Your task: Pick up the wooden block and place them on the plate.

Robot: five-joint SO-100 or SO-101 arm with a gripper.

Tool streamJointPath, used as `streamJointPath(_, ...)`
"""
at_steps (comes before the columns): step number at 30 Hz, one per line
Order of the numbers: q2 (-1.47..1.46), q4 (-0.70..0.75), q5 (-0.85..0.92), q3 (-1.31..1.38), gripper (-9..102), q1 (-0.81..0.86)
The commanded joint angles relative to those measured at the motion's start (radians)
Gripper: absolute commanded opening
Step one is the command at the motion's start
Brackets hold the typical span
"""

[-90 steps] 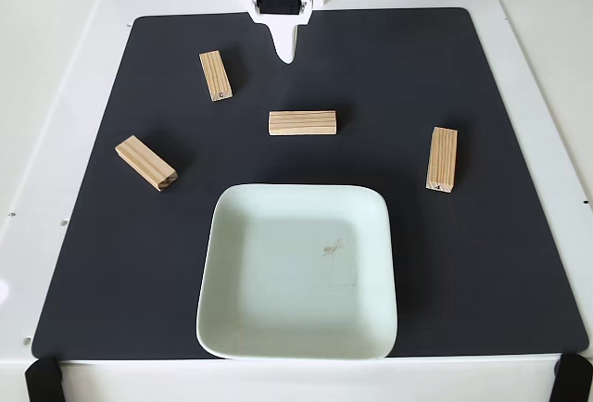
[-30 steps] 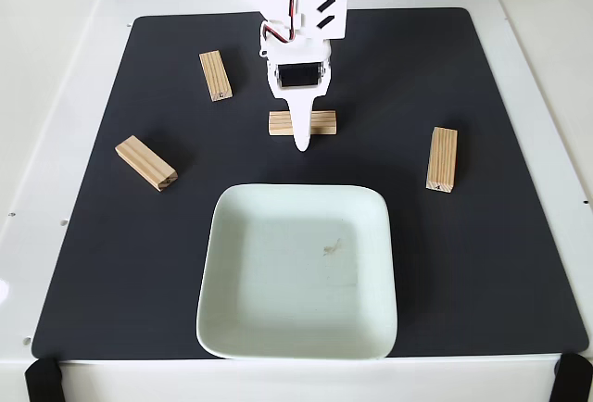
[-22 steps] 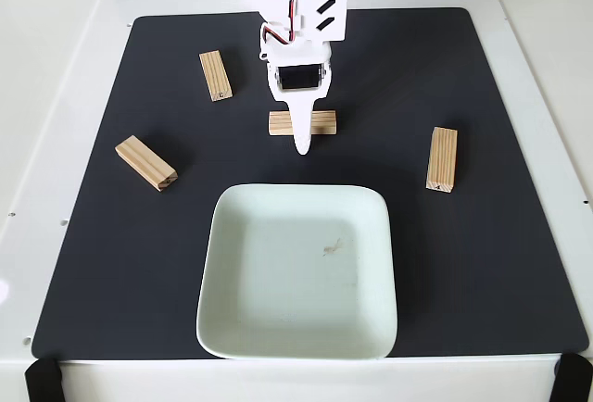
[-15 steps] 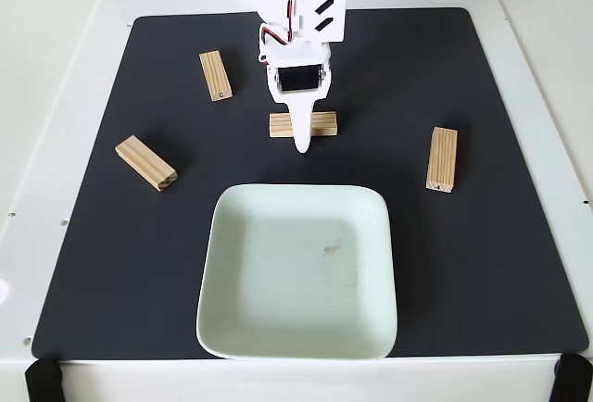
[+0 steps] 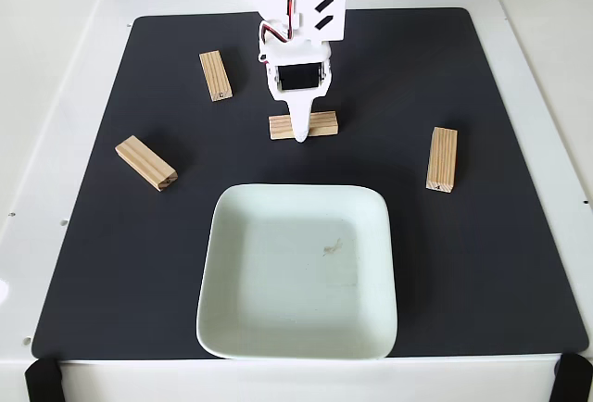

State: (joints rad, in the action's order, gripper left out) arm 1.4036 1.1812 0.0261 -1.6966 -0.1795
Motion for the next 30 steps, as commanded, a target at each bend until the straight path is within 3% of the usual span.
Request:
streamJointPath(1, 0.201, 0.012, -0.003, 0.014, 0, -0.003)
streamJointPath(8, 0.474, -0.015, -0.008, 0.023, 0, -0.005)
streamJointPath(12, 0.426, -0.167, -0.009, 0.046, 0, 0.012)
streamJointPath(19, 0.135, -0.345, -0.011, 0.362, 0, 0.061)
streamJointPath(30, -0.499, -0.364, -0.011, 1.106, 0, 0.055)
